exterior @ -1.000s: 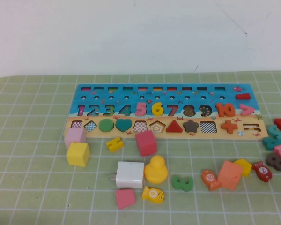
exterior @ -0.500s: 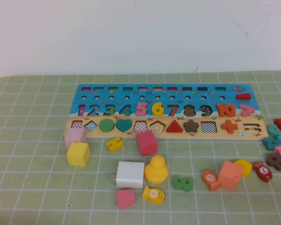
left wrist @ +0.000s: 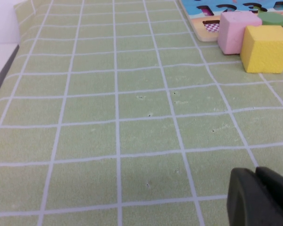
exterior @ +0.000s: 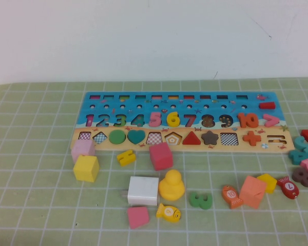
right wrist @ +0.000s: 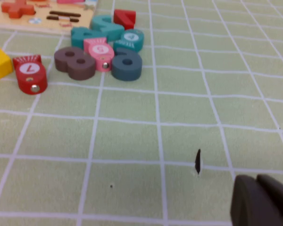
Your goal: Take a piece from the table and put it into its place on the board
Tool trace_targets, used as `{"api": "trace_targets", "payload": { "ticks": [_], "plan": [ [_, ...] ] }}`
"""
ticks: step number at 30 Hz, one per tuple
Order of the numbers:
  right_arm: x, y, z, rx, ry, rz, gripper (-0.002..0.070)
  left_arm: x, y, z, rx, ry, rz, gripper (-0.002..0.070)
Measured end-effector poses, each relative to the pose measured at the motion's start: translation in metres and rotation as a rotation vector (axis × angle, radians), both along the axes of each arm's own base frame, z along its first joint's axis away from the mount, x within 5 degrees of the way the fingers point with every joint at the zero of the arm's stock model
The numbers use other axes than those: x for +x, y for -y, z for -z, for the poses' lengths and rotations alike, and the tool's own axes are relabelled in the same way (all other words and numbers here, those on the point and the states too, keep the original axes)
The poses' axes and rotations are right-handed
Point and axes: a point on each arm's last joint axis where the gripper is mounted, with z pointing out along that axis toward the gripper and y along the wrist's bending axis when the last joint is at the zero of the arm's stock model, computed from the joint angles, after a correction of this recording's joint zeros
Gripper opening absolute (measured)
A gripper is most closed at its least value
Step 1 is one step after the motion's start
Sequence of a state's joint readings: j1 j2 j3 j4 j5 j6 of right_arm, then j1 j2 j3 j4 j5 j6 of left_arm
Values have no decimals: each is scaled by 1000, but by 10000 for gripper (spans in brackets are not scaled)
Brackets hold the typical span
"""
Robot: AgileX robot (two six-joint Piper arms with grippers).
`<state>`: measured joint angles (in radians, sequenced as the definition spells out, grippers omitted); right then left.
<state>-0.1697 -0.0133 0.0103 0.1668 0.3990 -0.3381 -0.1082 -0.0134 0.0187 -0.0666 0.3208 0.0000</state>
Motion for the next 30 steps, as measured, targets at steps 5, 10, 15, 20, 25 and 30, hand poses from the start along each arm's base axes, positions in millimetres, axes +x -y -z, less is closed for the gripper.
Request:
{"api": "trace_targets", "payload": {
  "ticks": [5, 10, 15, 20, 25, 30],
  "plan": [
    [0, 0, 0, 2, 10, 2, -1, 0, 0, 0, 2, 0, 0, -2],
    [0, 0, 0, 5, 10, 2, -1, 0, 0, 0, 2, 0, 0, -2],
    [0, 1, 0, 17, 9, 8, -1, 0, 0, 0, 2, 0, 0, -2],
    [0, 4, 0, 56, 17, 52, -1, 0, 0, 0, 2, 0, 0, -2],
    [0, 1, 0, 71, 20, 5, -1, 0, 0, 0, 2, 0, 0, -2],
    [0, -1, 0, 70, 18, -49, -1, 0, 0, 0, 2, 0, 0, -2]
  ]
}}
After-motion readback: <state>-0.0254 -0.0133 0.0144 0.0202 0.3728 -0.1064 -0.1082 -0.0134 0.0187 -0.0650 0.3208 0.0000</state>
